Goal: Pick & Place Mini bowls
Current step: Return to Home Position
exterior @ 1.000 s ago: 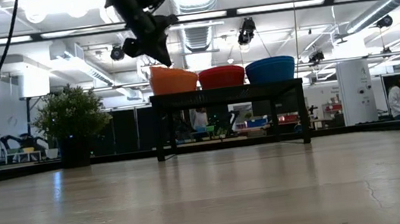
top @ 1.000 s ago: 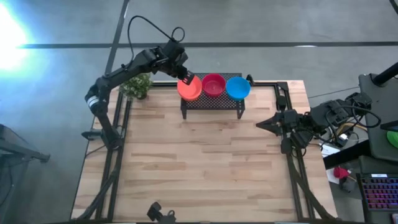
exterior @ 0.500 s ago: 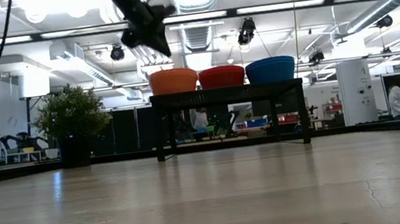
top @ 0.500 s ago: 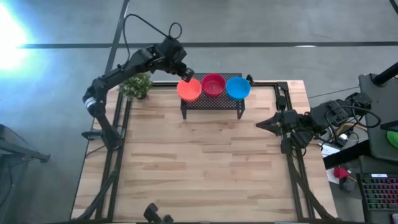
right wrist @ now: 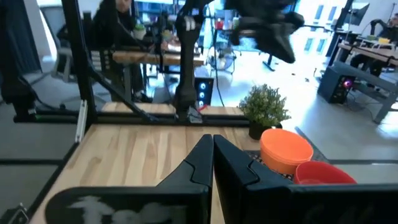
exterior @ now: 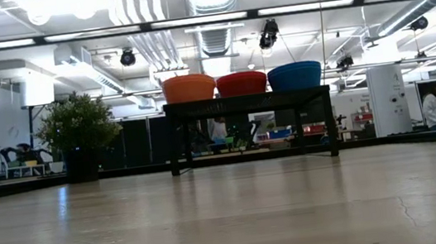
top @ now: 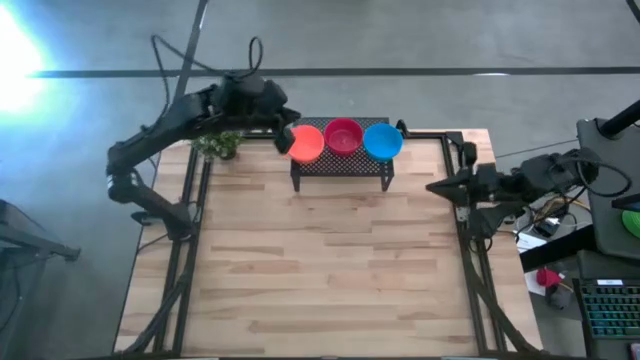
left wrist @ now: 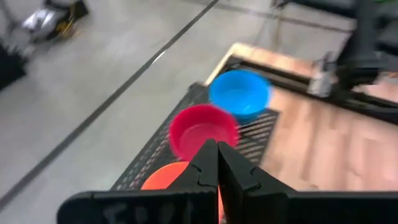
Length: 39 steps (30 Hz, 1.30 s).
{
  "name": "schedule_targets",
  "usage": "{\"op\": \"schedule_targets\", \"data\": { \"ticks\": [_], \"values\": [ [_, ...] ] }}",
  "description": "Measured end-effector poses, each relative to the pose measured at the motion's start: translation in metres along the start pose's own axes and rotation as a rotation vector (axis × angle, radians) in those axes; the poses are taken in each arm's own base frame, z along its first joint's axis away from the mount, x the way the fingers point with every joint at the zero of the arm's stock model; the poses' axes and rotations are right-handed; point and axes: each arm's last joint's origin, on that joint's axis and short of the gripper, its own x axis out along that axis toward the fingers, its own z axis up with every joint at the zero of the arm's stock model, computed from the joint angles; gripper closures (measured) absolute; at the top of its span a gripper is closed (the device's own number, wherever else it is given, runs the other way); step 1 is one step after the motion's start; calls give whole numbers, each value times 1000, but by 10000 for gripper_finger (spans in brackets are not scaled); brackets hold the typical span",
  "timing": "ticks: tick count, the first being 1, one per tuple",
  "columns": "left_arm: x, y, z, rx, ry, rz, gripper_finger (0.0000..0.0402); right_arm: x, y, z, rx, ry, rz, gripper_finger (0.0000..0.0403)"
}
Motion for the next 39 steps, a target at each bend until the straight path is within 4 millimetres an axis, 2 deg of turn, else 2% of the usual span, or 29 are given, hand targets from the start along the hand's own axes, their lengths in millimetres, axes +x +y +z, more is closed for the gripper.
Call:
{"op": "schedule_targets", "data": {
  "ticks": [8, 16, 26, 39],
  "values": [
    [-52, -20, 2, 93, -112, -106, 401, -33, -19, 2, 61, -102, 5, 394],
    [-84, -14, -20, 101, -178, -122, 401, -46, -27, -15, 76, -120, 6, 394],
    [-118, 0, -75, 16, -377, -144, 401, -57, -34, -34, 132, -140, 13, 394],
    [-159, 19, -157, -66, -565, -171, 402, -87, -53, -53, 166, -244, 17, 394]
  ]
}}
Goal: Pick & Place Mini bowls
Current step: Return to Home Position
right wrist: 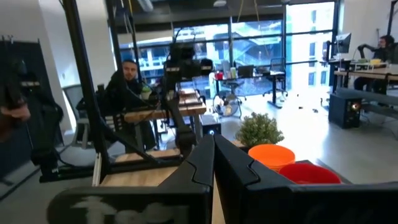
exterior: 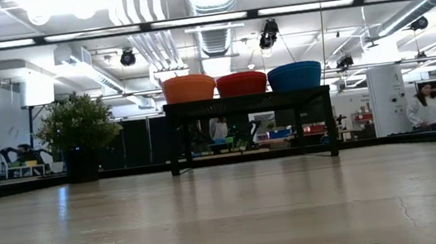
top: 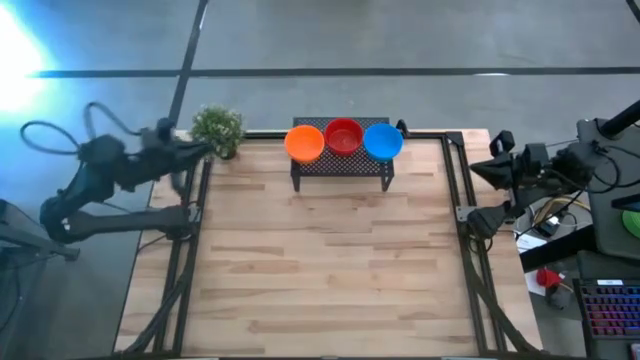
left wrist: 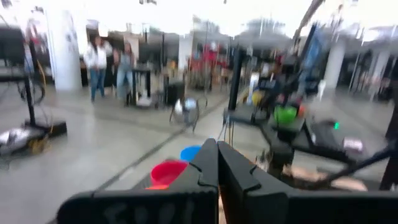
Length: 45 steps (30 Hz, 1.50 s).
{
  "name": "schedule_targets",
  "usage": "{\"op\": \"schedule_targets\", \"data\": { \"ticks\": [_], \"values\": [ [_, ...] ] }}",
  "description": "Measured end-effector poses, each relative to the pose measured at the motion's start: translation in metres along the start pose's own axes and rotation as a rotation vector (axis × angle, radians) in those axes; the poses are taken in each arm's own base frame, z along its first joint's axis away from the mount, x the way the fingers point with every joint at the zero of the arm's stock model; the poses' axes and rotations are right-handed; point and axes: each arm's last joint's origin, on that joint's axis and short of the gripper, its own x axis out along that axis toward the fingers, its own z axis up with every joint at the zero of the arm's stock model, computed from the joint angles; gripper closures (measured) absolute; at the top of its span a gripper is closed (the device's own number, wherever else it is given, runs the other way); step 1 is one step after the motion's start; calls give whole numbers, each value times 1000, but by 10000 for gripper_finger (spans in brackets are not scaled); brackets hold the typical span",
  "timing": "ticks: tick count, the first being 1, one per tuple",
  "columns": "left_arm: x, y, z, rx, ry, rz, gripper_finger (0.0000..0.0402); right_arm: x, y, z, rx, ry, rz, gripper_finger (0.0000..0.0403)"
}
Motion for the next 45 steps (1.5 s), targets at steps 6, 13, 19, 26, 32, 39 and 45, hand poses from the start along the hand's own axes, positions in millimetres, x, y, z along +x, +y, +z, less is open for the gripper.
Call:
{"op": "schedule_targets", "data": {
  "ticks": [6, 13, 19, 26, 32, 39, 45],
  "values": [
    [-40, 6, -12, -25, -154, -4, 402, -18, -11, -3, 37, -63, 4, 394],
    [-83, 12, -29, -47, -309, -17, 402, -33, -20, -13, 65, -111, 6, 394],
    [-92, 13, -33, -41, -330, -30, 401, -36, -23, -24, 91, -117, 5, 394],
    [-86, 11, -34, 1, -300, -73, 401, -32, -20, -26, 48, -98, 12, 394],
    [-86, 11, -36, -4, -291, -75, 401, -32, -20, -30, 31, -97, 5, 394],
    [-85, 11, -37, 4, -290, -73, 401, -31, -20, -31, 20, -89, 11, 394],
    [-80, 10, -44, 15, -254, -70, 401, -29, -19, -34, -21, -82, 8, 394]
  ]
}}
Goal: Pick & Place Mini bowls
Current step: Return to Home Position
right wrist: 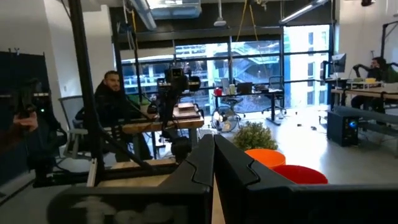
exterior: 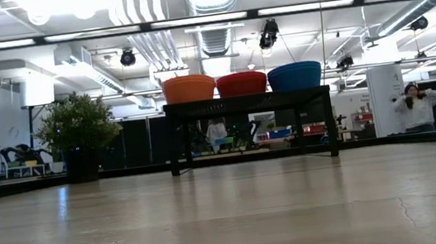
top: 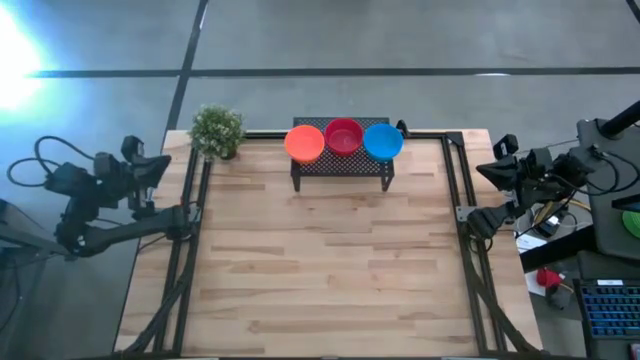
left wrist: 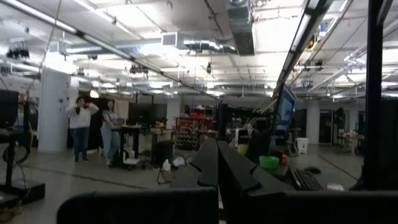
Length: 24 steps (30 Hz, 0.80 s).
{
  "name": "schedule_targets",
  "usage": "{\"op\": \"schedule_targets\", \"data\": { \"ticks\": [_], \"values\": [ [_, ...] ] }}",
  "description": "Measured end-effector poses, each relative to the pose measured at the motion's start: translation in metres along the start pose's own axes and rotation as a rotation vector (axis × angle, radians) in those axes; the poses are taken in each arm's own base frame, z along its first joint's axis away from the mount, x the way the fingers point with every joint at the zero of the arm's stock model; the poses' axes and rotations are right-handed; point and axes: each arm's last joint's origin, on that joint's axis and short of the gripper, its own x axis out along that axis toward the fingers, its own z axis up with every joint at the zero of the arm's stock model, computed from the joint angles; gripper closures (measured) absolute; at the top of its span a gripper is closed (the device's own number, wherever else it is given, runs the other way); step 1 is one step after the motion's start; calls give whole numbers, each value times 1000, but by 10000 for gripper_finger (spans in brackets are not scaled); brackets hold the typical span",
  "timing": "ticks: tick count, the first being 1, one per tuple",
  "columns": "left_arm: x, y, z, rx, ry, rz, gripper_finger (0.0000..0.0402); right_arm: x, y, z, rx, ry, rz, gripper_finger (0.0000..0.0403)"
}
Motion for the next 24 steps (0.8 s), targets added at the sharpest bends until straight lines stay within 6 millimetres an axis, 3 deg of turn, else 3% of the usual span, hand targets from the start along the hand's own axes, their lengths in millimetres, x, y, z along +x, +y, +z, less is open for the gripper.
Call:
{"op": "schedule_targets", "data": {
  "ticks": [9, 24],
  "values": [
    [18, -1, -36, -41, 74, -21, 401, 14, 8, -20, 96, 33, 0, 394],
    [43, -5, -103, -41, 24, -141, 401, 49, 32, -78, 35, 10, 138, 394]
  ]
}}
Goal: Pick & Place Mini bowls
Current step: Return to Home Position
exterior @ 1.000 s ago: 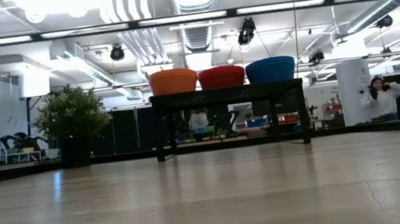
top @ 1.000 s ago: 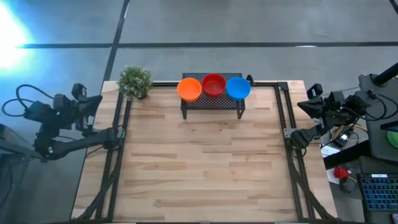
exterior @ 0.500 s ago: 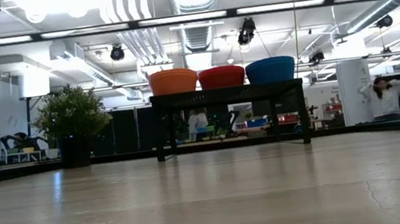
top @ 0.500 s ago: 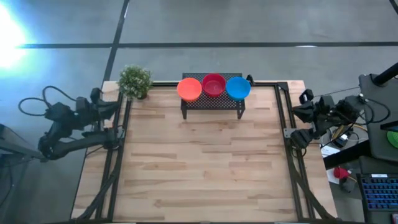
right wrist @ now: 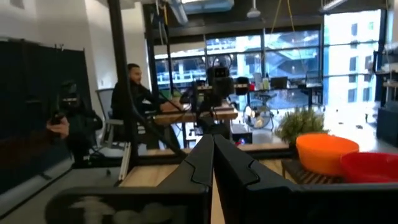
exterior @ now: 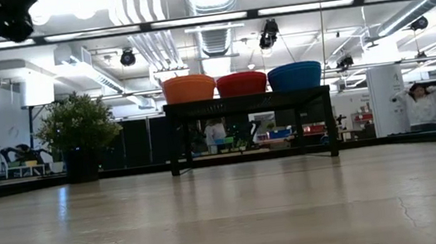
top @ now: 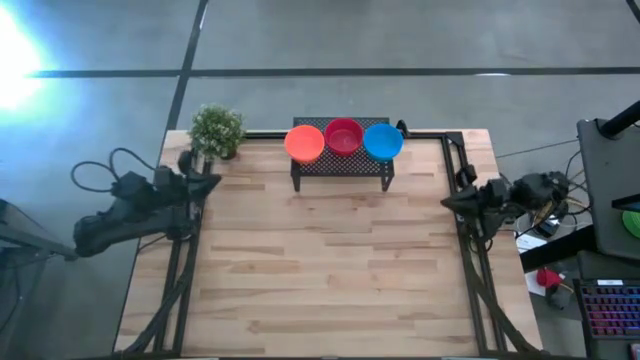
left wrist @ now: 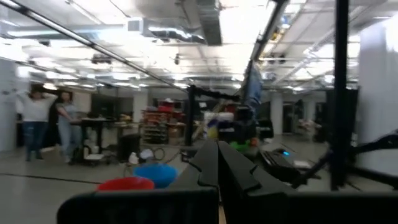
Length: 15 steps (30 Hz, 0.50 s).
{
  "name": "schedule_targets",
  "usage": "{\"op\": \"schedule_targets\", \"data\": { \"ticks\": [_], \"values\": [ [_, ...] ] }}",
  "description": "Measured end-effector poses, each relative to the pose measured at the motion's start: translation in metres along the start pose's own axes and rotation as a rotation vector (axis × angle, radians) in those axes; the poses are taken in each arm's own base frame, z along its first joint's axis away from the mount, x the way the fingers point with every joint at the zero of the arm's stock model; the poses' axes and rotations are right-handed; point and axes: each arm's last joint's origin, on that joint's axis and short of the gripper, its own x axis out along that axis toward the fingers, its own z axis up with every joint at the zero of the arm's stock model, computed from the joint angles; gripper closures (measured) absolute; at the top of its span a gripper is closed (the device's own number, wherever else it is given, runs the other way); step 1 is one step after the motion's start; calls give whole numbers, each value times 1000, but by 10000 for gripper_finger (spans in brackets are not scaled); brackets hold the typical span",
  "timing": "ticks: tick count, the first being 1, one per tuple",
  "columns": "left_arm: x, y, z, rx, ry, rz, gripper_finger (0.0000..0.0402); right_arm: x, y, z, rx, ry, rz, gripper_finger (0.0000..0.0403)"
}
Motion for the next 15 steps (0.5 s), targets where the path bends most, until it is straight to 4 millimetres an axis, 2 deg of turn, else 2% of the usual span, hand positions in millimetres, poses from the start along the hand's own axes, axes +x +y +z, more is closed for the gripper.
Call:
{"op": "schedule_targets", "data": {
  "ticks": [9, 15],
  "values": [
    [5, 2, -52, -30, -28, -38, 401, 14, 5, -37, 3, -19, 22, 394],
    [4, 2, -73, -42, -53, -75, 401, 18, 6, -55, 23, -22, 37, 394]
  ]
}}
